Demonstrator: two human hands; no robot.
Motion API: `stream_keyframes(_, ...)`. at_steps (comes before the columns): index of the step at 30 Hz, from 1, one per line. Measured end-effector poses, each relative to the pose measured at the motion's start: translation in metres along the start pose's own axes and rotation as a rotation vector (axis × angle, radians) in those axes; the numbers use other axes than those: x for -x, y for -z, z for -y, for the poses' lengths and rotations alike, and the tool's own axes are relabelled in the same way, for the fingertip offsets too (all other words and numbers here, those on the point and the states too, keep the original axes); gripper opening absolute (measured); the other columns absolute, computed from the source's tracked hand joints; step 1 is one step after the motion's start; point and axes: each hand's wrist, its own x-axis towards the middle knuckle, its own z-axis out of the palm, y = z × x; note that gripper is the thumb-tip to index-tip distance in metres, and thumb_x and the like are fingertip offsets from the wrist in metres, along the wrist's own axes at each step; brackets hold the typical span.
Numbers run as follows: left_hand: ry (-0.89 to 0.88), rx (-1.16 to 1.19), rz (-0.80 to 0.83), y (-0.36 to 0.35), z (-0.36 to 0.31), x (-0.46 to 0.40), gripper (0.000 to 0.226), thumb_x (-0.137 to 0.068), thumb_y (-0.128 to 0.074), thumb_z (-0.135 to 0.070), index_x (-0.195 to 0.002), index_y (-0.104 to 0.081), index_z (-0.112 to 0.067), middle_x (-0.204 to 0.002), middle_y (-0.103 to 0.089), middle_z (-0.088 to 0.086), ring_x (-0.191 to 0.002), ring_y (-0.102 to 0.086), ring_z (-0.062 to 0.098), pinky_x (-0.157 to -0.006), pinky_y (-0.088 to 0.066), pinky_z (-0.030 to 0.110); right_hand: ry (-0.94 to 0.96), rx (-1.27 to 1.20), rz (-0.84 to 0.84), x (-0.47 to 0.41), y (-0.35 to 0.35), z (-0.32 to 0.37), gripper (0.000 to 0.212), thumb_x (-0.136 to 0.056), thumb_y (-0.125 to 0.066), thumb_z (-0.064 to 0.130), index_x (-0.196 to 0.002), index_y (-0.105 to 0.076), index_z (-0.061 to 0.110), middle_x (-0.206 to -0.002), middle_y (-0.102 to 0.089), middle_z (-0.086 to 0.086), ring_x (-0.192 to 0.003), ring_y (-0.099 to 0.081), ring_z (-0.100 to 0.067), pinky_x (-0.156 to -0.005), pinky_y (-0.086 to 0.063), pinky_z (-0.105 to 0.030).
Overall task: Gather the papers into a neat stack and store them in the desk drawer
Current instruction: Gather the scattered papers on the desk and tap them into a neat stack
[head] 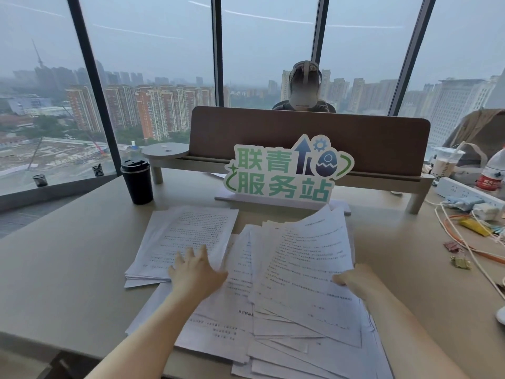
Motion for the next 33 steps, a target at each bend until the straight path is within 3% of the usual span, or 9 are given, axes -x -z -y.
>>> stream_keyframes(4, 0.079, -0.005, 0.092, 0.001, 0.002, -0.015, 0.09, -0.069, -0.051, -0.05, -0.15, -0.022, -0.024, -0.154, -0.031, 0.012, -0.143, -0.022, 0.039, -0.112, -0.025, 0.054, 0.024, -0.011, 0.017, 0.0, -0.001, 0.0, 0.046, -0.081, -0.072, 0.011, -0.124, -0.059, 0.0, -0.11, -0.068, -0.014, -0.094, -0.065, -0.033, -0.087, -0.054, -0.04)
stream_keyframes(10, 0.034, -0.091, 0.04, 0.01, -0.008, -0.03, 0.043, -0.077, -0.045, -0.026, -0.118, -0.054, -0.016, -0.116, -0.059, 0.009, -0.107, -0.055, 0.032, -0.088, -0.049, 0.041, 0.035, -0.033, 0.023, -0.004, -0.002, -0.003, 0.048, -0.083, -0.072, 0.012, -0.127, -0.057, 0.001, -0.113, -0.067, -0.014, -0.096, -0.064, -0.032, -0.083, -0.052, -0.037)
stream_keyframes(14, -0.03, -0.182, -0.172, 0.021, 0.0, -0.03, 0.019, -0.083, -0.047, -0.007, -0.096, -0.061, -0.012, -0.083, -0.058, 0.005, -0.076, -0.054, 0.025, -0.065, -0.045, 0.033, 0.044, -0.049, 0.028, -0.006, -0.002, -0.005, 0.032, -0.084, -0.07, 0.01, -0.113, -0.06, 0.003, -0.096, -0.066, -0.009, -0.084, -0.063, -0.027, -0.072, -0.051, -0.032)
stream_keyframes(18, -0.106, -0.086, -0.324, 0.028, -0.002, -0.023, 0.016, -0.082, -0.046, -0.007, -0.084, -0.061, -0.013, -0.08, -0.062, 0.005, -0.069, -0.052, 0.027, -0.06, -0.042, 0.031, 0.042, -0.067, 0.03, -0.004, 0.0, -0.004, 0.025, -0.086, -0.069, 0.009, -0.108, -0.06, 0.005, -0.099, -0.067, -0.011, -0.087, -0.063, -0.03, -0.076, -0.05, -0.034)
stream_keyframes(21, -0.22, 0.005, -0.326, 0.027, -0.033, -0.001, 0.015, -0.081, -0.046, -0.01, -0.085, -0.06, -0.012, -0.077, -0.06, 0.004, -0.068, -0.052, 0.027, -0.057, -0.037, 0.03, 0.043, -0.089, 0.05, 0.001, 0.001, -0.002, 0.019, -0.087, -0.069, 0.009, -0.104, -0.059, 0.006, -0.086, -0.064, -0.007, -0.075, -0.06, -0.024, -0.068, -0.046, -0.032)
stream_keyframes(26, -0.429, 0.073, -0.237, 0.004, -0.089, 0.045, 0.012, -0.079, -0.046, -0.007, -0.083, -0.052, -0.017, -0.073, -0.052, 0.002, -0.068, -0.051, 0.027, -0.057, -0.035, 0.03, 0.033, -0.141, 0.122, 0.009, 0.004, -0.002, 0.021, -0.09, -0.067, 0.012, -0.106, -0.056, 0.005, -0.089, -0.06, -0.005, -0.074, -0.055, -0.023, -0.065, -0.043, -0.032)
stream_keyframes(28, -0.476, 0.053, -0.194, -0.007, -0.104, 0.062, 0.013, -0.079, -0.046, -0.007, -0.083, -0.051, -0.018, -0.075, -0.055, 0.004, -0.068, -0.049, 0.028, -0.058, -0.034, 0.031, 0.02, -0.195, 0.134, 0.009, 0.005, -0.003, 0.03, -0.092, -0.065, 0.02, -0.115, -0.059, 0.004, -0.108, -0.063, -0.009, -0.085, -0.058, -0.025, -0.07, -0.043, -0.032)
stream_keyframes(30, -0.512, 0.027, -0.146, -0.016, -0.116, 0.076, 0.01, -0.079, -0.047, -0.007, -0.08, -0.046, -0.018, -0.075, -0.054, 0.006, -0.071, -0.055, 0.031, -0.057, -0.032, 0.031, 0.038, -0.286, 0.136, 0.006, 0.005, -0.003, 0.055, -0.092, -0.062, 0.038, -0.136, -0.053, 0.007, -0.145, -0.049, -0.012, -0.124, -0.05, -0.031, -0.094, -0.039, -0.036)
stream_keyframes(33, -0.558, 0.014, -0.028, -0.026, -0.13, 0.097, 0.006, -0.082, -0.049, -0.016, -0.081, -0.044, -0.017, -0.079, -0.057, 0.007, -0.082, -0.062, 0.034, -0.06, -0.032, 0.033, 0.093, -0.354, 0.189, 0.005, 0.004, -0.003, 0.078, -0.085, -0.06, 0.058, -0.147, -0.043, 0.014, -0.159, -0.03, -0.008, -0.145, -0.029, -0.028, -0.113, -0.025, -0.041)
